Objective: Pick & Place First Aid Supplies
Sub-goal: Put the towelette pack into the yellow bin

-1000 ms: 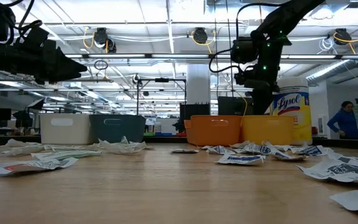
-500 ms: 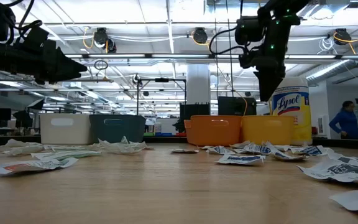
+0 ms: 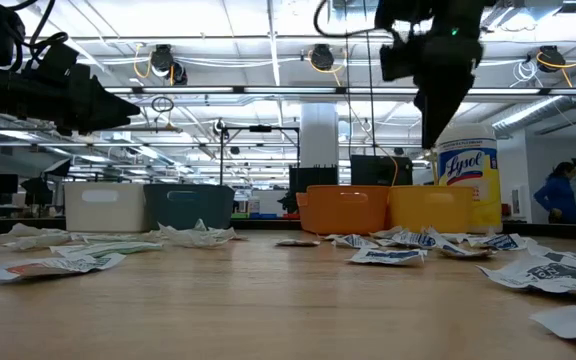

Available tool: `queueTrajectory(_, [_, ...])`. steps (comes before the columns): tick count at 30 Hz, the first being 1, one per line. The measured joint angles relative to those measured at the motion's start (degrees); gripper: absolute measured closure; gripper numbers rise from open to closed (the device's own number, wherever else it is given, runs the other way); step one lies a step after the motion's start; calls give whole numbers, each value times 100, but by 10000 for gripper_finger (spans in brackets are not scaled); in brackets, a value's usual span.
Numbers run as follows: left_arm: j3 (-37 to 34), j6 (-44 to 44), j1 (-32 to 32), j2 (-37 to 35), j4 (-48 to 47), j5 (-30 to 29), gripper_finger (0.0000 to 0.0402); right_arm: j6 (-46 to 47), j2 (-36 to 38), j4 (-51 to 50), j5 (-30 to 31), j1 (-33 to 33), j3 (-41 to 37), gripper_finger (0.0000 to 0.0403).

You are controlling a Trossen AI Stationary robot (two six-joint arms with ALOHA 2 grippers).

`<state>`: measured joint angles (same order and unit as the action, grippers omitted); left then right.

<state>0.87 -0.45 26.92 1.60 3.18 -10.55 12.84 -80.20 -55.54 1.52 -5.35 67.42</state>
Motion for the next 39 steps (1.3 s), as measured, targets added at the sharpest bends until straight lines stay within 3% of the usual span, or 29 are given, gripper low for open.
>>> queueTrajectory(10, [2,-2,0,0,0,0,105,946,-25,484,2,2000,0,234])
queueTrajectory(18, [0,0,0,0,0,0,105,1204,-249,621,-4,3154,-2,234])
queueTrajectory(30, [1,-1,-2,-1,0,0,105,1605,-347,902,15,4126,-2,235])
queueTrajectory(39, [2,-1,-2,0,0,0,105,1922,-940,1416,35,4562,-4,235])
